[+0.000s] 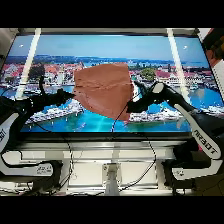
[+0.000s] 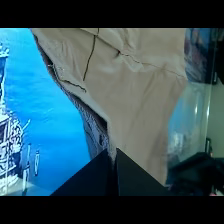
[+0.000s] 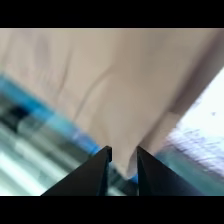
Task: Fold the clothes and pants, and hang the long-sleeved shirts on hangers.
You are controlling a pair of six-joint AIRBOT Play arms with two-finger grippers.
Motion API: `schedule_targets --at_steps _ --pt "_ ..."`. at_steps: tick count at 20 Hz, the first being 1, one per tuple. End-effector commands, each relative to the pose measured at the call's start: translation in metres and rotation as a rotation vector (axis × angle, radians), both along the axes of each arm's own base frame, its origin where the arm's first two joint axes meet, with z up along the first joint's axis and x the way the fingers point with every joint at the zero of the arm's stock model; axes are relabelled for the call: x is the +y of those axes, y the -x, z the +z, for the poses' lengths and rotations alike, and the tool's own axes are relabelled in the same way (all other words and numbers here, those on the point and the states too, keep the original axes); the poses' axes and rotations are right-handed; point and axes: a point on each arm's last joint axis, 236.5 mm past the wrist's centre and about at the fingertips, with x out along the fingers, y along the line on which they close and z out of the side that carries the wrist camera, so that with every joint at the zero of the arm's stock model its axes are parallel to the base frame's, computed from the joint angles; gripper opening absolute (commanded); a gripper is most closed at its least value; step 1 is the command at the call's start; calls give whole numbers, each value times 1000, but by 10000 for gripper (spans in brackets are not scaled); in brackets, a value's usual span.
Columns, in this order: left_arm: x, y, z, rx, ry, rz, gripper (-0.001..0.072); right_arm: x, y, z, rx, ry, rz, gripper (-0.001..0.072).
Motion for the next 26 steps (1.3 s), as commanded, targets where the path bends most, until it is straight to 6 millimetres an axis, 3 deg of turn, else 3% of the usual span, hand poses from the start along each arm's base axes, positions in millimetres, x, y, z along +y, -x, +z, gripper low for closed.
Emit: schedule_targets --at_steps 1,2,4,7,8,10,11,12,13,17,19,20,26 --pt "-3 2 4 -1 17 -11 17 -54 -30 21 -90 40 -130 207" --pt "-3 2 4 -1 18 -11 17 -69 -29 24 -71 31 -174 206" --pt "-4 3 4 -1 22 -16 17 -77 -19 19 8 -22 -252 202" --pt "-4 3 5 -1 23 -17 17 -48 12 4 127 -151 -291 204" --pt "-4 3 5 -1 23 -17 17 -38 20 0 148 -180 -296 255" --pt "-5 3 5 0 26 -19 17 -31 22 -8 137 -169 -302 678" --pt "-5 4 5 2 29 -20 17 -28 21 -9 126 -162 -294 690" --pt "-6 4 6 2 31 -21 17 -23 22 -9 123 -163 -287 576" --pt "-6 5 6 3 33 -25 17 -18 25 -10 132 -161 -278 418" --pt "-8 7 8 3 43 -35 18 -4 34 -22 205 -172 -284 412" --pt "-9 8 8 3 46 -40 17 -3 37 -30 237 -170 -290 502" --pt "-9 8 8 3 46 -40 18 -1 39 -31 256 -178 -294 511" --pt "-9 8 8 3 46 -40 18 9 38 -33 323 -233 -348 509"
